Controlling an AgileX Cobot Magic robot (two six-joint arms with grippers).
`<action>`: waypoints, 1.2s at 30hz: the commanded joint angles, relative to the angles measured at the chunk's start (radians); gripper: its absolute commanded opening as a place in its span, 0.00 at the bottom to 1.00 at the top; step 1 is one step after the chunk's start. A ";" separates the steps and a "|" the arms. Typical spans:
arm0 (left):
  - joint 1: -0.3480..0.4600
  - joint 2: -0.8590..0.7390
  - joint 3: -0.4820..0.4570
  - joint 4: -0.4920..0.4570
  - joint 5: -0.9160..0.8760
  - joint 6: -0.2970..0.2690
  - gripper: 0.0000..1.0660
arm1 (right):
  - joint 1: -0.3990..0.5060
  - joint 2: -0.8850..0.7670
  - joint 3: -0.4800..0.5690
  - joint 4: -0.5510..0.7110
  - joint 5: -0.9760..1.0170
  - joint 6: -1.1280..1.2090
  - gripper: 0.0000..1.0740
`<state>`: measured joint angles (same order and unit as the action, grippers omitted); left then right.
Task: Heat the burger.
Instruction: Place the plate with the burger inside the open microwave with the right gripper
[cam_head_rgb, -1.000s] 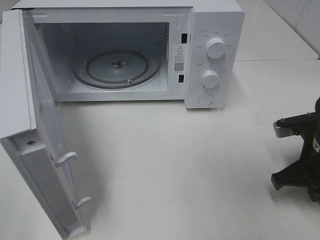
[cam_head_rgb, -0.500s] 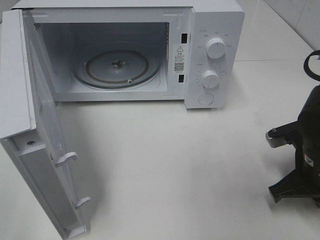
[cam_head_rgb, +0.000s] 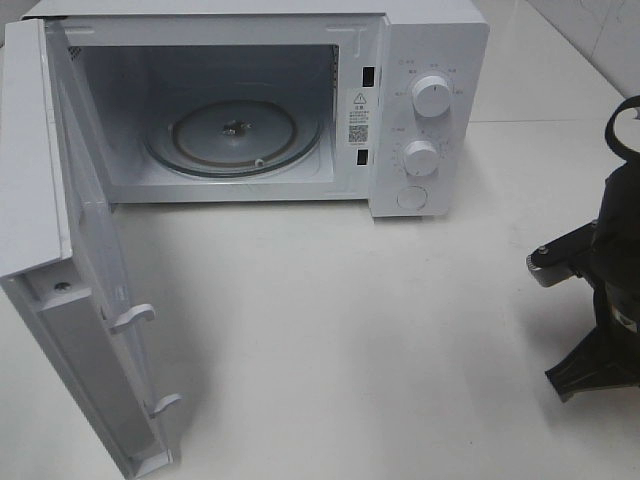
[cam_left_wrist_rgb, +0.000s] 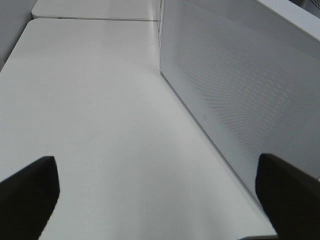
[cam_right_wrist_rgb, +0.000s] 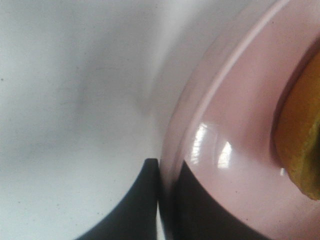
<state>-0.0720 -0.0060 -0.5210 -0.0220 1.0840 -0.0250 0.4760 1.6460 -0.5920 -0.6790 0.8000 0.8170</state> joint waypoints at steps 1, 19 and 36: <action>0.001 -0.015 0.003 -0.001 -0.013 0.001 0.94 | 0.008 -0.026 0.014 -0.040 0.059 0.013 0.00; 0.001 -0.015 0.003 -0.001 -0.013 0.001 0.94 | 0.258 -0.155 0.051 -0.020 0.181 0.016 0.00; 0.001 -0.015 0.003 -0.001 -0.013 0.001 0.94 | 0.498 -0.156 0.051 -0.019 0.192 -0.014 0.00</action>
<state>-0.0720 -0.0060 -0.5210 -0.0220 1.0840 -0.0250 0.9680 1.5020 -0.5440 -0.6550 0.9330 0.8090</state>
